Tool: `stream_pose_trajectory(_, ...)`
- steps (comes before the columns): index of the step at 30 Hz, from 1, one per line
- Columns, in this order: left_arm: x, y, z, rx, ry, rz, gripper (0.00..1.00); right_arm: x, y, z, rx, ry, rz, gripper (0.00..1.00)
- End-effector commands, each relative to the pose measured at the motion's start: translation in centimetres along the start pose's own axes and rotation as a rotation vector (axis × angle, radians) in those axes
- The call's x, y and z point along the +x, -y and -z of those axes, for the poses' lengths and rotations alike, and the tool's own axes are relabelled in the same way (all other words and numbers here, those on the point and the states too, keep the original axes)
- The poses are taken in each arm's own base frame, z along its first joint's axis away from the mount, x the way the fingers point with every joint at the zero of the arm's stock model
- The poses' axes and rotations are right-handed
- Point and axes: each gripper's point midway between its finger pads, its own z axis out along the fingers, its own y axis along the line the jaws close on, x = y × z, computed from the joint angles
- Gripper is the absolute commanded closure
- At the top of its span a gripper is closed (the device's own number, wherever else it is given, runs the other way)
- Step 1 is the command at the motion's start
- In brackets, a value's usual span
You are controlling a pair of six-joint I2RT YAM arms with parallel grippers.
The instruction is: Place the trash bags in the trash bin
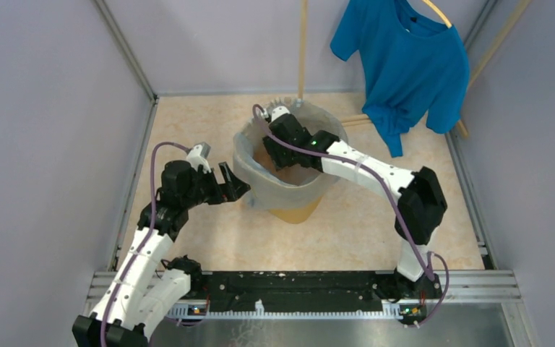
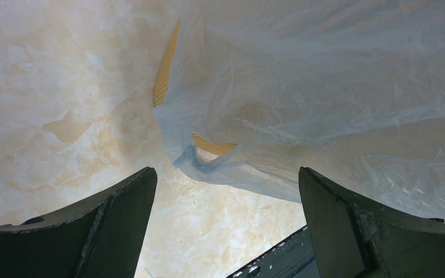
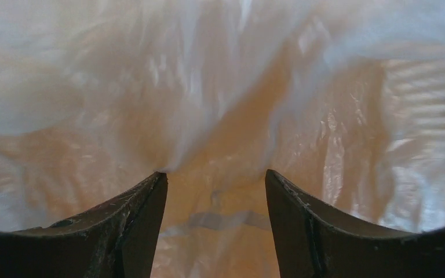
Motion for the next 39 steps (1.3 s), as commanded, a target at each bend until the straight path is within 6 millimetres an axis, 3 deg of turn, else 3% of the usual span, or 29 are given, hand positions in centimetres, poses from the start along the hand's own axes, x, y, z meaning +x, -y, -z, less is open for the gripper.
stream_pose_trajectory(1,-0.4,0.4,0.4,0.016,0.029,-0.027,0.02,3.4,-2.1,-3.2,-0.052,-0.09,-0.005,0.36)
stream_pose_trajectory(7,-0.3,0.4,0.5,0.017,0.029,-0.026,0.02,6.5,-3.3,-6.2,-0.069,-0.126,-0.042,0.3)
stream_pose_trajectory(11,-0.5,0.6,0.4,0.025,0.026,-0.024,0.02,6.6,-3.5,-6.7,-0.061,-0.158,-0.046,0.3)
stream_pose_trajectory(17,-0.4,0.3,0.5,0.01,0.027,-0.032,0.02,2.1,-2.5,-2.7,-0.065,-0.046,-0.065,0.26)
stream_pose_trajectory(22,-0.2,0.2,0.4,0.006,0.026,-0.011,0.02,-0.4,-1.4,0.6,-0.059,0.018,-0.081,0.23)
stream_pose_trajectory(25,-0.2,0.2,0.6,0.0,0.036,-0.005,0.02,-1.3,-1.0,1.3,-0.055,0.055,-0.086,0.19)
stream_pose_trajectory(39,-1.1,1.1,2.7,-0.011,0.072,-0.007,0.02,0.4,-3.0,-5.6,-0.045,-0.011,-0.052,0.16)
